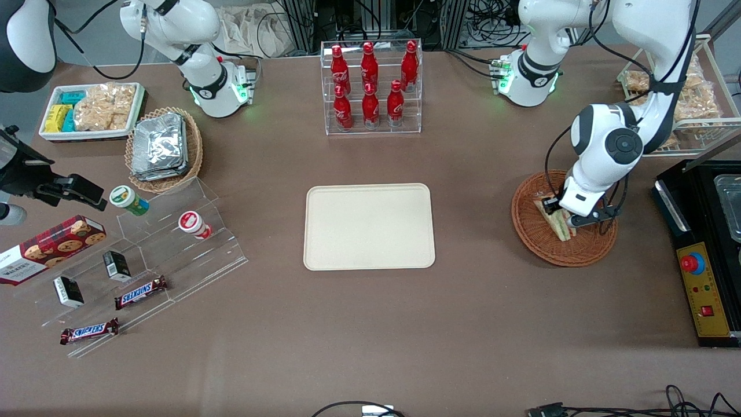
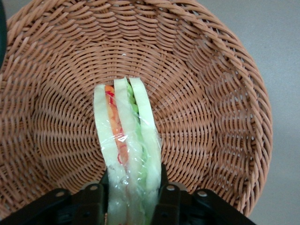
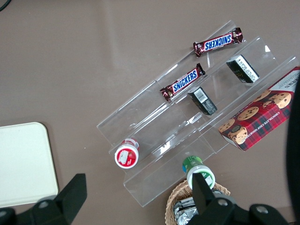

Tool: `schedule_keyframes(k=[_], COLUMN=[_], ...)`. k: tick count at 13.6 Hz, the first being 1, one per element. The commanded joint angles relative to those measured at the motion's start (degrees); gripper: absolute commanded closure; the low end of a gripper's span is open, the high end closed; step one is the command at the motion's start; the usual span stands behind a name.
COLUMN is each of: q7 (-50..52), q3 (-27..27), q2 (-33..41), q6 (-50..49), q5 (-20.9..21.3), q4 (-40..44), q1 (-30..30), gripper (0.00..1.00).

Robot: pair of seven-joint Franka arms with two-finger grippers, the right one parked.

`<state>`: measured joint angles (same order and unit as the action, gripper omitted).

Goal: Place sandwich from basket to tray
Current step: 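Close the left gripper on the sandwich and lift it from the basket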

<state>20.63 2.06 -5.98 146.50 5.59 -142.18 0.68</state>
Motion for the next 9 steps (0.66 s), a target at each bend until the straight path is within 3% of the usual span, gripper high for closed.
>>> schedule_keyframes(k=[1,5,9], q7=[0.55,-1.65,-4.63], q3=[0.22,0.40,2.24], q2=[7.18,15.80,15.39], q6=[-8.21,-23.06,-45.72], q5=[1.17,1.17,0.12], q4=[0.15,5.49,25.50], q1=[0.20,0.46,0.55], gripper=[0.98,1.00,1.00])
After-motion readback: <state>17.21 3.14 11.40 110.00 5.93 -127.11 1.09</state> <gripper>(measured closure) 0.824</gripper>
